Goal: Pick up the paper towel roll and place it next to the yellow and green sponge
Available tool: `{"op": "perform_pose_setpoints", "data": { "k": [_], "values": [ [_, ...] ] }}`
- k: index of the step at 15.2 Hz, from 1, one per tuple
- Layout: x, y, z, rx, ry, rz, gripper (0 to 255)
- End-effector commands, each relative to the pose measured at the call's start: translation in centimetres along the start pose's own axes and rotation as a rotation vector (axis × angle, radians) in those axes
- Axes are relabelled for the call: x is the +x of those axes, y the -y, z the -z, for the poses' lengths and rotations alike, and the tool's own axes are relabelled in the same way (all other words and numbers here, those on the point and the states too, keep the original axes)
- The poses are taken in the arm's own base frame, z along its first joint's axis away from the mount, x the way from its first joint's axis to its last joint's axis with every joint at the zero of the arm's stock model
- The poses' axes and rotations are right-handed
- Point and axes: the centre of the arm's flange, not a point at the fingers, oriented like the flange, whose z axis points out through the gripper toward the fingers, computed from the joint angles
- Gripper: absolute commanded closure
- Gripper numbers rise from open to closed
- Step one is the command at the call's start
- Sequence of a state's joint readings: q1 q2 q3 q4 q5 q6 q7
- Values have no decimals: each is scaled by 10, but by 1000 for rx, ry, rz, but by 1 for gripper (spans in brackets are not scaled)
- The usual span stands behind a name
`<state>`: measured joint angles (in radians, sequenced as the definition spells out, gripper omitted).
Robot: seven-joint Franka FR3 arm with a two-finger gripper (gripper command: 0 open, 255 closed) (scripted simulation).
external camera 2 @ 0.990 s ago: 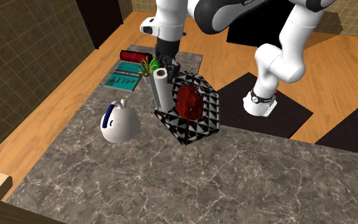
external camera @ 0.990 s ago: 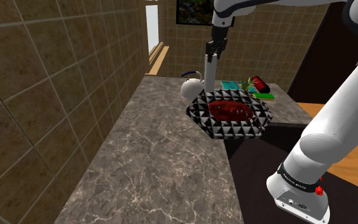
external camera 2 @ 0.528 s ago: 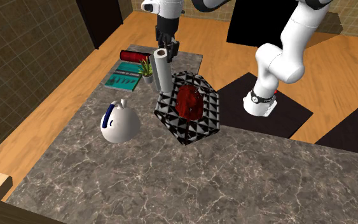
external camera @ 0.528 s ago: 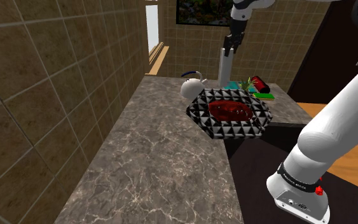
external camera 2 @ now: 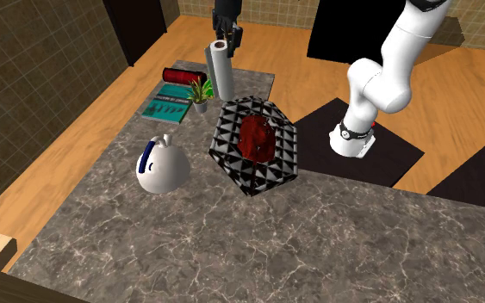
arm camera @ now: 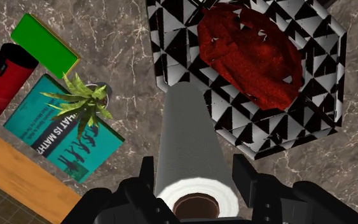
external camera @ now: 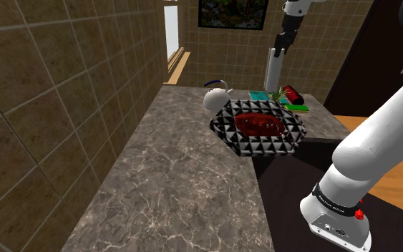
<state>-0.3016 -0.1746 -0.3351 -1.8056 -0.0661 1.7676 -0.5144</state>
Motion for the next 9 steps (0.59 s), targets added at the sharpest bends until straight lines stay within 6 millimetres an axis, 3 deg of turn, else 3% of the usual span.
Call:
{"op": "perform_pose_setpoints", "data": {
  "k": [1,9],
  "values": [
    [-13,-21,5,0,0,2,255],
    [-61,-112,30,0,0,2,255]
  ]
}}
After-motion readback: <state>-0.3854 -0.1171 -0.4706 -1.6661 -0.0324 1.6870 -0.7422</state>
